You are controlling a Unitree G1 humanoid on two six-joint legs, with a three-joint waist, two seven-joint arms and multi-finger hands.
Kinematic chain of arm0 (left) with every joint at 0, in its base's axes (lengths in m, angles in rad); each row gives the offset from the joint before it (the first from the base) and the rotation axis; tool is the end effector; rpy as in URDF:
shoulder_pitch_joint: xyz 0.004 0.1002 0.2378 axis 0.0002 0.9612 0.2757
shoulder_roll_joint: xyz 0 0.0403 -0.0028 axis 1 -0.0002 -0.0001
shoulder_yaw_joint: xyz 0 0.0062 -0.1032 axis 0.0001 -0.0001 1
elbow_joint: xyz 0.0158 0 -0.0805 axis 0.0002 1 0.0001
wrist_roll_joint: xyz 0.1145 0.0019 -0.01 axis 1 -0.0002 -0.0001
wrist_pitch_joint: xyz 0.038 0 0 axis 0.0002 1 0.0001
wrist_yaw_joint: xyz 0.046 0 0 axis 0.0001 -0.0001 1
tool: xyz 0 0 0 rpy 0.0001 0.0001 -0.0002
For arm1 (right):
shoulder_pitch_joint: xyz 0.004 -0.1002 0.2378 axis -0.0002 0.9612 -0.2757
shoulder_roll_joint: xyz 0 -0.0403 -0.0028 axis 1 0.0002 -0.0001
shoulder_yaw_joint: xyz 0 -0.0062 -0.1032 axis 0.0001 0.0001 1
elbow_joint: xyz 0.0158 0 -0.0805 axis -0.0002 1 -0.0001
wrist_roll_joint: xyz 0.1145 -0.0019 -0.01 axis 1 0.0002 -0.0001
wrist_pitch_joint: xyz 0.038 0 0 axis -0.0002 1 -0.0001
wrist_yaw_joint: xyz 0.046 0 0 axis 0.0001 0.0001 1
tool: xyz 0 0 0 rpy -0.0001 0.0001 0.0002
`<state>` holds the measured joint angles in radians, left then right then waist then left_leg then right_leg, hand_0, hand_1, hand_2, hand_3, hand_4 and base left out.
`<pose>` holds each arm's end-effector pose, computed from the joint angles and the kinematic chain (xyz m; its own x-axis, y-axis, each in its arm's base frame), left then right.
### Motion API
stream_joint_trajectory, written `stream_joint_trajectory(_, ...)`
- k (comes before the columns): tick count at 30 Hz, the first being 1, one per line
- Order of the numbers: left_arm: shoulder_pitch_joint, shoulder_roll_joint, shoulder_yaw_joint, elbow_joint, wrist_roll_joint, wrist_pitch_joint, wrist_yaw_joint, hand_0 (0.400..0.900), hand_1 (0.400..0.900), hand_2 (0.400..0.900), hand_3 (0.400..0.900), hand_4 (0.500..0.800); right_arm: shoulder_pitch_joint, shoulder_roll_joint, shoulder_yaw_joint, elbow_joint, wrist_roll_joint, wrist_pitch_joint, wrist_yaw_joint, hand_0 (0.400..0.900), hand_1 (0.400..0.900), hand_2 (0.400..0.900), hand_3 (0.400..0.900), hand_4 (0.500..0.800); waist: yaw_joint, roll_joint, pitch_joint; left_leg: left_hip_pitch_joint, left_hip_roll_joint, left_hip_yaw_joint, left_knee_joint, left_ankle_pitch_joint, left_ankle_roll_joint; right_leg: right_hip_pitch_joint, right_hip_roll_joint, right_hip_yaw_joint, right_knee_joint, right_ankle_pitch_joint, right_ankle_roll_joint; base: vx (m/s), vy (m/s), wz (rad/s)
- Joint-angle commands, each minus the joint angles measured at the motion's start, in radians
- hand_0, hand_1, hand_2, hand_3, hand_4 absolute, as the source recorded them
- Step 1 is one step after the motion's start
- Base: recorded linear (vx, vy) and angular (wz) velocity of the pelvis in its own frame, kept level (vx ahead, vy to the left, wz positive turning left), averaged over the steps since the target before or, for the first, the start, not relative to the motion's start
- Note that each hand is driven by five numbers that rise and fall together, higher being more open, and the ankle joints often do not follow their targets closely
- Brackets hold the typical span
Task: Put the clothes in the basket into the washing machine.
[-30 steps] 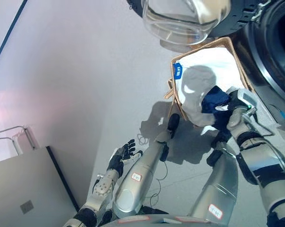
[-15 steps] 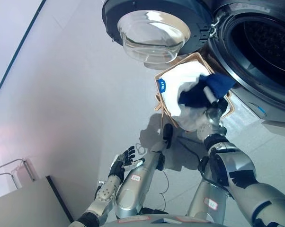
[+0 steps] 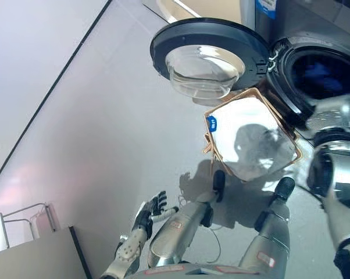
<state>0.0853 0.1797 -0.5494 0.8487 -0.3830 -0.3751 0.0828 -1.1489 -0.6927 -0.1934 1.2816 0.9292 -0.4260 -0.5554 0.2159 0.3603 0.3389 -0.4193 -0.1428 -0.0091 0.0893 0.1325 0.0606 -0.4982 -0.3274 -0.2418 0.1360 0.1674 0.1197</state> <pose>0.1067 0.1380 -0.1074 0.7883 -0.1477 -0.5973 0.1509 0.9875 -0.0450 0.3397 -0.3329 0.2253 0.4143 -0.9090 -0.0442 0.6407 0.2568 0.7236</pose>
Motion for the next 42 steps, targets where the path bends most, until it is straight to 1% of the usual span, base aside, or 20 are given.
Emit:
stream_joint_trajectory(1, 0.009, 0.050, -0.014, 0.017, 0.031, -0.038, 0.018, 0.900, 0.900, 0.900, 0.900, 0.800, -0.003, -0.055, 0.030, -0.126, -0.098, -0.090, -0.050, 0.400, 0.400, 0.400, 0.400, 0.500, 0.022, 0.040, -0.062, 0.009, 0.019, -0.054, 0.013, -0.081, -0.070, 0.088, 0.029, -0.019, 0.102, -0.148, 0.014, 0.00, -0.040, 0.11)
stream_joint_trajectory(3, 0.006, 0.046, -0.007, 0.016, 0.024, -0.044, 0.025, 0.900, 0.900, 0.900, 0.900, 0.800, 0.011, -0.056, 0.018, -0.166, -0.139, -0.096, -0.083, 0.400, 0.400, 0.400, 0.400, 0.500, 0.018, 0.043, -0.065, 0.015, 0.019, -0.060, 0.004, -0.077, -0.072, 0.093, 0.033, -0.022, 0.099, -0.152, 0.014, 0.00, -0.043, 0.07)
stream_joint_trajectory(4, 0.005, 0.046, -0.003, 0.015, 0.020, -0.047, 0.025, 0.900, 0.900, 0.900, 0.900, 0.800, 0.015, -0.057, 0.013, -0.175, -0.143, -0.097, -0.085, 0.400, 0.400, 0.400, 0.400, 0.500, 0.017, 0.045, -0.066, 0.016, 0.019, -0.059, 0.003, -0.076, -0.072, 0.094, 0.033, -0.023, 0.099, -0.152, 0.014, 0.00, -0.039, 0.00)
stream_joint_trajectory(6, 0.008, 0.043, -0.001, 0.019, 0.016, -0.049, 0.026, 0.900, 0.900, 0.900, 0.900, 0.800, 0.005, -0.060, 0.016, -0.177, -0.138, -0.099, -0.080, 0.400, 0.400, 0.400, 0.400, 0.500, 0.017, 0.047, -0.071, 0.015, 0.021, -0.058, -0.002, -0.074, -0.072, 0.091, 0.035, -0.021, 0.094, -0.151, 0.013, 0.00, -0.013, -0.02)
stream_joint_trajectory(9, 0.009, 0.039, -0.007, 0.030, 0.011, -0.044, 0.019, 0.900, 0.900, 0.900, 0.900, 0.800, -0.009, -0.066, 0.028, -0.176, -0.110, -0.097, -0.046, 0.400, 0.400, 0.400, 0.400, 0.500, 0.013, 0.048, -0.074, 0.021, 0.026, -0.055, -0.011, -0.069, -0.073, 0.085, 0.041, -0.013, 0.099, -0.152, 0.011, 0.00, -0.012, -0.09)
stream_joint_trajectory(11, 0.009, 0.033, -0.008, 0.039, 0.007, -0.040, 0.014, 0.900, 0.900, 0.900, 0.900, 0.800, -0.015, -0.057, 0.034, -0.170, -0.090, -0.099, -0.026, 0.900, 0.900, 0.900, 0.900, 0.800, 0.011, 0.047, -0.077, 0.026, 0.030, -0.052, -0.020, -0.066, -0.074, 0.084, 0.045, -0.010, 0.096, -0.152, 0.009, 0.01, -0.013, -0.12)
stream_joint_trajectory(15, 0.009, 0.018, -0.010, 0.056, -0.006, -0.029, 0.003, 0.900, 0.900, 0.900, 0.900, 0.800, -0.013, -0.040, 0.041, -0.156, -0.056, -0.098, 0.016, 0.900, 0.900, 0.900, 0.900, 0.800, 0.002, 0.044, -0.080, 0.036, 0.037, -0.046, -0.028, -0.066, -0.074, 0.084, 0.053, -0.001, 0.093, -0.154, 0.006, 0.02, -0.014, -0.11)
stream_joint_trajectory(20, 0.018, 0.009, -0.005, 0.073, -0.022, -0.019, -0.016, 0.900, 0.900, 0.900, 0.900, 0.800, -0.008, -0.037, 0.047, -0.100, -0.020, -0.079, 0.061, 0.900, 0.900, 0.900, 0.900, 0.800, 0.002, 0.041, -0.092, 0.050, 0.042, -0.042, -0.037, -0.066, -0.076, 0.101, 0.060, 0.000, 0.075, -0.152, 0.005, 0.01, -0.010, -0.04)
stream_joint_trajectory(24, 0.019, 0.001, -0.001, 0.092, -0.019, -0.013, -0.019, 0.900, 0.900, 0.900, 0.900, 0.800, -0.004, -0.023, 0.052, -0.067, -0.004, -0.064, 0.092, 0.900, 0.900, 0.900, 0.900, 0.800, -0.001, 0.035, -0.096, 0.058, 0.046, -0.039, -0.033, -0.070, -0.077, 0.113, 0.063, -0.001, 0.071, -0.151, 0.004, 0.00, -0.006, -0.01)
stream_joint_trajectory(28, 0.017, -0.010, 0.013, 0.123, -0.013, -0.002, -0.020, 0.900, 0.900, 0.900, 0.900, 0.800, 0.029, 0.015, 0.052, -0.028, 0.027, -0.043, 0.139, 0.900, 0.900, 0.900, 0.900, 0.800, -0.005, 0.021, -0.099, 0.070, 0.052, -0.038, -0.031, -0.073, -0.079, 0.131, 0.072, 0.000, 0.058, -0.148, 0.001, 0.01, -0.016, -0.02)
stream_joint_trajectory(29, 0.013, -0.017, 0.022, 0.143, -0.010, 0.003, -0.020, 0.900, 0.900, 0.900, 0.900, 0.800, 0.051, 0.042, 0.050, -0.001, 0.039, -0.031, 0.158, 0.900, 0.900, 0.900, 0.900, 0.800, -0.005, 0.012, -0.104, 0.076, 0.055, -0.036, -0.033, -0.074, -0.080, 0.141, 0.076, 0.001, 0.050, -0.147, 0.000, 0.02, -0.032, -0.02)
stream_joint_trajectory(30, 0.013, -0.016, 0.022, 0.144, -0.010, 0.002, -0.020, 0.900, 0.900, 0.900, 0.900, 0.800, 0.052, 0.043, 0.049, 0.001, 0.041, -0.031, 0.161, 0.900, 0.900, 0.900, 0.900, 0.800, -0.005, 0.011, -0.104, 0.077, 0.055, -0.036, -0.033, -0.074, -0.080, 0.143, 0.077, 0.000, 0.047, -0.146, 0.000, 0.02, -0.034, -0.05)
stream_joint_trajectory(31, 0.012, -0.021, 0.026, 0.154, -0.009, 0.004, -0.020, 0.900, 0.900, 0.900, 0.900, 0.800, 0.065, 0.062, 0.045, 0.012, 0.043, -0.028, 0.164, 0.900, 0.900, 0.900, 0.900, 0.800, -0.006, 0.005, -0.105, 0.082, 0.056, -0.034, -0.033, -0.075, -0.080, 0.151, 0.080, -0.001, 0.043, -0.145, 0.000, -0.01, -0.020, -0.05)
stream_joint_trajectory(33, 0.011, -0.030, 0.039, 0.170, -0.006, 0.008, -0.023, 0.900, 0.900, 0.900, 0.900, 0.800, 0.101, 0.094, 0.043, 0.042, 0.036, -0.003, 0.184, 0.900, 0.900, 0.900, 0.900, 0.800, -0.005, -0.008, -0.113, 0.089, 0.062, -0.033, -0.037, -0.072, -0.080, 0.165, 0.085, -0.004, 0.026, -0.133, -0.002, 0.00, -0.036, -0.07)
stream_joint_trajectory(35, 0.010, -0.029, 0.052, 0.183, 0.015, 0.016, -0.024, 0.900, 0.900, 0.900, 0.900, 0.800, 0.131, 0.102, 0.061, 0.110, -0.005, 0.045, 0.199, 0.900, 0.900, 0.900, 0.900, 0.800, -0.003, -0.024, -0.120, 0.100, 0.066, -0.033, -0.039, -0.073, -0.081, 0.183, 0.091, -0.007, 0.007, -0.127, -0.003, 0.02, -0.044, -0.06)
stream_joint_trajectory(36, 0.003, -0.027, 0.063, 0.193, 0.039, 0.020, -0.022, 0.900, 0.900, 0.900, 0.900, 0.800, 0.147, 0.102, 0.082, 0.161, -0.061, 0.090, 0.206, 0.900, 0.900, 0.900, 0.900, 0.800, -0.003, -0.037, -0.124, 0.106, 0.070, -0.032, -0.041, -0.072, -0.083, 0.194, 0.095, -0.011, -0.006, -0.122, -0.003, 0.02, -0.058, -0.05)
stream_joint_trajectory(37, 0.000, -0.026, 0.074, 0.204, 0.058, 0.023, -0.020, 0.900, 0.900, 0.900, 0.900, 0.800, 0.167, 0.111, 0.090, 0.180, -0.078, 0.107, 0.211, 0.900, 0.900, 0.900, 0.900, 0.800, 0.003, -0.046, -0.132, 0.111, 0.072, -0.032, -0.044, -0.072, -0.084, 0.206, 0.098, -0.014, -0.023, -0.116, -0.003, 0.02, -0.070, -0.06)
stream_joint_trajectory(40, -0.007, -0.026, 0.104, 0.238, 0.086, 0.026, -0.015, 0.900, 0.900, 0.900, 0.900, 0.800, 0.253, 0.187, 0.106, 0.204, -0.141, 0.137, 0.228, 0.900, 0.900, 0.900, 0.900, 0.800, 0.009, -0.082, -0.157, 0.134, 0.086, -0.031, -0.075, -0.065, -0.086, 0.240, 0.109, -0.023, -0.082, -0.094, 0.000, 0.04, -0.071, -0.10)
stream_joint_trajectory(42, -0.007, -0.028, 0.128, 0.256, 0.099, 0.019, -0.003, 0.900, 0.900, 0.900, 0.900, 0.800, 0.321, 0.235, 0.120, 0.203, -0.188, 0.148, 0.237, 0.900, 0.900, 0.900, 0.900, 0.800, 0.009, -0.107, -0.172, 0.147, 0.095, -0.025, -0.092, -0.059, -0.090, 0.259, 0.115, -0.026, -0.115, -0.078, 0.003, 0.03, -0.055, -0.13)
